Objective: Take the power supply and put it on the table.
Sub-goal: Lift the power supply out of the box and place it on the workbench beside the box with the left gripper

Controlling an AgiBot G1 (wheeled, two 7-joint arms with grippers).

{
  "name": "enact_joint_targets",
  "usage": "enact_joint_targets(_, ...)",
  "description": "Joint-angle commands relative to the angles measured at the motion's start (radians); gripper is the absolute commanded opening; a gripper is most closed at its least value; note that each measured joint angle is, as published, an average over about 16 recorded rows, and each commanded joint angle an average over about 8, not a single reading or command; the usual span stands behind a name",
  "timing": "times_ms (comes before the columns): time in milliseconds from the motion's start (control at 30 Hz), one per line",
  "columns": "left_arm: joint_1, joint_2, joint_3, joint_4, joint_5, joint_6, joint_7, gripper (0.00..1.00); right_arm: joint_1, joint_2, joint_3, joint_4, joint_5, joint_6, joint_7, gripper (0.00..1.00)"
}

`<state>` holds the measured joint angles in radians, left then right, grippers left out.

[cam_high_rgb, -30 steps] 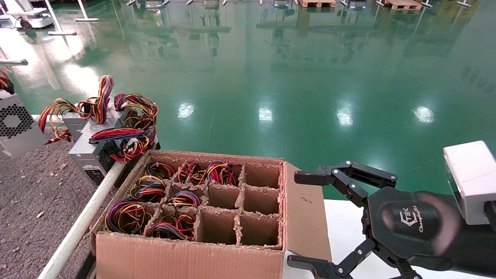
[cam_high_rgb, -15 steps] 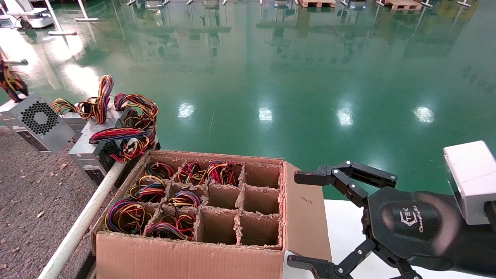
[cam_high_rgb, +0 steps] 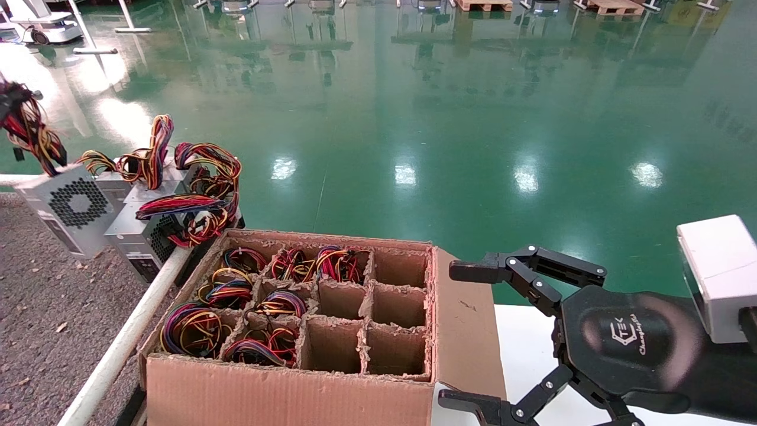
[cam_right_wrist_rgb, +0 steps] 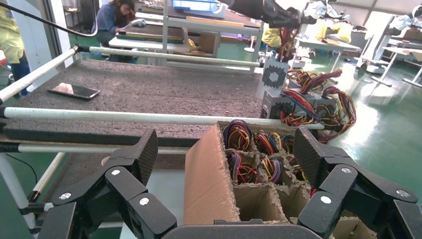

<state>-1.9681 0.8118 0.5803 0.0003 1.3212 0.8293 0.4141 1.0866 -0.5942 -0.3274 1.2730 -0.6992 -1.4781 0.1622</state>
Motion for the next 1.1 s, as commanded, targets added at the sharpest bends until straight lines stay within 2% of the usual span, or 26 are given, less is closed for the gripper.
enact_joint_targets(33, 0.005, 0.004, 0.005, 0.000, 0.007, 0.001, 0.004, 0.00, 0.000, 0.000, 0.000, 0.000, 0.000, 0.000, 0.000, 1.00)
enact_joint_targets(1100, 0.056, 0.072, 0.023, -0.006, 0.033, -0.026, 0.065, 0.00, 0.000, 0.000, -0.001, 0.000, 0.001, 0.000, 0.000, 1.00)
